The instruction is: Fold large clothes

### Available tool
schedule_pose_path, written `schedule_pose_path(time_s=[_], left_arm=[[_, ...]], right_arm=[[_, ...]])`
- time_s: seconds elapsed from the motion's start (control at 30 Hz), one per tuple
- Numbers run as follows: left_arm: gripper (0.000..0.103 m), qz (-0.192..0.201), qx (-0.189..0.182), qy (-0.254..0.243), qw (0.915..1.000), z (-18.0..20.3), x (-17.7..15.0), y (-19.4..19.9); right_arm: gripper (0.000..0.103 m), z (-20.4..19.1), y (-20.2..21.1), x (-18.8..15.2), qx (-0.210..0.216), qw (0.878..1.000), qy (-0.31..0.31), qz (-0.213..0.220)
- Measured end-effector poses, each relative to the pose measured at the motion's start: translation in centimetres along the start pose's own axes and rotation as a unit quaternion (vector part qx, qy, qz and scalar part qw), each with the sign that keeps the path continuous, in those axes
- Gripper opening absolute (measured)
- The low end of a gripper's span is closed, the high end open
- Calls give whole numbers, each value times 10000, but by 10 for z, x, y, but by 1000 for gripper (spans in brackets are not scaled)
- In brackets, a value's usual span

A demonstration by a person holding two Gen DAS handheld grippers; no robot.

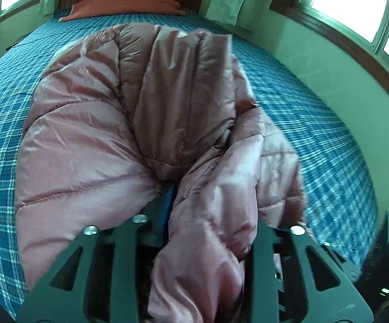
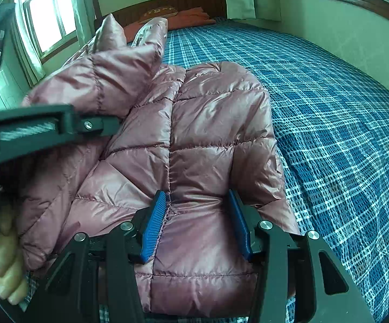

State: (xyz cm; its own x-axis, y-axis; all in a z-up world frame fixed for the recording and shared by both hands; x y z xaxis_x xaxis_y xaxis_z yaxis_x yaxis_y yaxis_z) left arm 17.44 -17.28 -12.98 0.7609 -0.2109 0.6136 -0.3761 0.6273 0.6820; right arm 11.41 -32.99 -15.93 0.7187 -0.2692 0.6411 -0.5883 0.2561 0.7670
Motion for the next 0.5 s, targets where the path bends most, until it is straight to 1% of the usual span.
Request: schedule_pose_path(time_s=[0.07, 0.1, 0.2, 0.27, 0.3, 0.4, 0.47, 0.5], left_arm=[[54, 88, -134, 74, 9998, 5, -1, 12], [56, 127, -172, 99, 9997, 6, -1, 18], [58, 246, -375, 173, 9988, 9, -7, 42], [62, 420, -462, 293, 9976, 5, -14, 64], [63, 508, -483, 353, 9969, 2, -16, 73], [65, 840, -467, 662, 9932, -16, -24, 100], [68, 1071, -413, 926, 9891, -33, -30, 113], [69, 1203, -351, 1135, 9856, -47, -33, 119]], right_arm=[[48, 1, 1, 0, 15, 10000, -15, 2], [48, 1, 1, 0, 14, 10000, -18, 7], [48, 3, 4, 1, 27, 10000, -40, 11], [48, 6, 5, 1, 44, 10000, -56, 17], [48, 7, 5, 2, 51, 10000, -62, 18], [48, 13, 10, 6, 94, 9999, -140, -6], [49, 19, 14, 10, 107, 9997, -216, 0], [49, 23, 16, 12, 101, 9996, -264, 10]])
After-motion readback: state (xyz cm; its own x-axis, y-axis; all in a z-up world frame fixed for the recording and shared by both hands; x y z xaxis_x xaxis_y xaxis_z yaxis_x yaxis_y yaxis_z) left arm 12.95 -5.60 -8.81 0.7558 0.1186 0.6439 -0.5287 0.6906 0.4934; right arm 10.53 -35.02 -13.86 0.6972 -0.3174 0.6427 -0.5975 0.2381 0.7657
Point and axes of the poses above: each gripper's, at about its wrist camera, not at the fingertips, and y roughly against the way its jaws point, z to its right, x to its top, the point moved 1 cm from there along -y, roughly the way its jaws point, and after that the axes turned 11 degrees about -x, right-handed, at the moved point
